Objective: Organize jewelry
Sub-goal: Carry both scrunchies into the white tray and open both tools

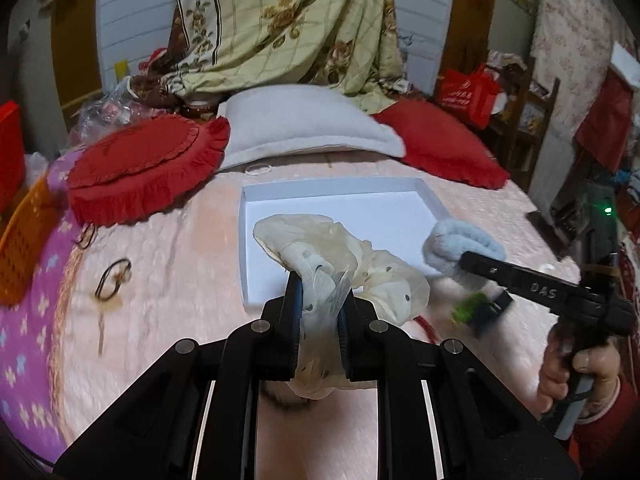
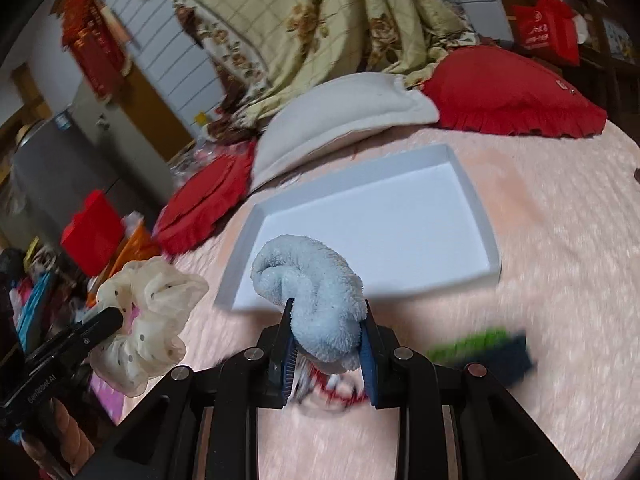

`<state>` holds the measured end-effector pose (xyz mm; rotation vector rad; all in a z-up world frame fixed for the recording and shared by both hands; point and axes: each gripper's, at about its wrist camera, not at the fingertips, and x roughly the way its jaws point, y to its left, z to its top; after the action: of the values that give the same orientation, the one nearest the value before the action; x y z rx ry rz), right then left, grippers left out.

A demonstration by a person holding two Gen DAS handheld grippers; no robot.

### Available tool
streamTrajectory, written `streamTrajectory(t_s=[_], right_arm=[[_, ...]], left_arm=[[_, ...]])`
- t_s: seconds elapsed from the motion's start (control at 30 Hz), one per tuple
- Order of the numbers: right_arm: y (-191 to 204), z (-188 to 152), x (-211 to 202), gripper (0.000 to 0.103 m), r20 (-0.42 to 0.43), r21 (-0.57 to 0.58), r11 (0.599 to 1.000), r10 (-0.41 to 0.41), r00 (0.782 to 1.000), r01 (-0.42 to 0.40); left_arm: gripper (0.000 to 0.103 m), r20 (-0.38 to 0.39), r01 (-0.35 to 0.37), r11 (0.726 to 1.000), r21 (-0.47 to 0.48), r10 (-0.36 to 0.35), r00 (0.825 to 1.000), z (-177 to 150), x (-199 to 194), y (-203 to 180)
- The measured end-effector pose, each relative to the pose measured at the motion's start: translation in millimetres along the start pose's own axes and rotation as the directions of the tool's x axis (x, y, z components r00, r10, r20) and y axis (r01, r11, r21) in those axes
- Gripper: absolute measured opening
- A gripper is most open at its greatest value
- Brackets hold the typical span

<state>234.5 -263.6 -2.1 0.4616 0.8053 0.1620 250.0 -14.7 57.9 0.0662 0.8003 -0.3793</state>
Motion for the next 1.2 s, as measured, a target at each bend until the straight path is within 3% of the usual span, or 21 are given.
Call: streamTrajectory(t_s=[0.23,0.47,0.6,0.73,0.8,1.0,1.2], right_arm=[[-27.4,61.4,70.1,0.026,-0.033,0.103,0.99,-0.097,0.995,0.1],[-54.3,89.9,120.3,0.026,-0.084,0.178,0.971,-0.149,0.985,0.162],[-66.6,88.6,127.6,0.029,-0.093,0.2,0.962,-0.172,0.981,0.187],[-72.1,85.5,123.5,0.045,-0.057,0.204,0.961,-0.181,0.982,0.189],[-73.3,86.6,117.5,0.048,-0.028,0.21,0.96,-0.182,0.983,0.184],[-60.0,90.9,87.4,0.048,0.02,0.177,0.967,-0.189,0.982,0.183],[-32.2,66.7,38.1,0.048,0.024,0.091,0.988,-0.123,0.992,0.121]], left_arm=[[0.015,-0.088,-0.094,0.996,-0.006,0.094,0.992,50.5,100.6,18.1],[0.015,-0.144,-0.137,0.989,-0.054,0.128,0.981,76.4,172.9,38.0],[0.029,-0.161,-0.125,0.989,-0.082,0.111,0.981,76.6,186.8,44.5],[0.052,-0.143,-0.102,0.989,-0.108,0.086,0.986,75.8,182.9,48.3],[0.056,-0.131,-0.086,0.988,-0.131,0.069,0.989,76.4,177.2,50.7],[0.057,-0.11,-0.049,0.985,-0.168,0.03,0.993,75.4,140.8,54.0],[0.057,-0.035,-0.082,0.988,-0.128,0.078,0.996,49.7,69.6,46.4]])
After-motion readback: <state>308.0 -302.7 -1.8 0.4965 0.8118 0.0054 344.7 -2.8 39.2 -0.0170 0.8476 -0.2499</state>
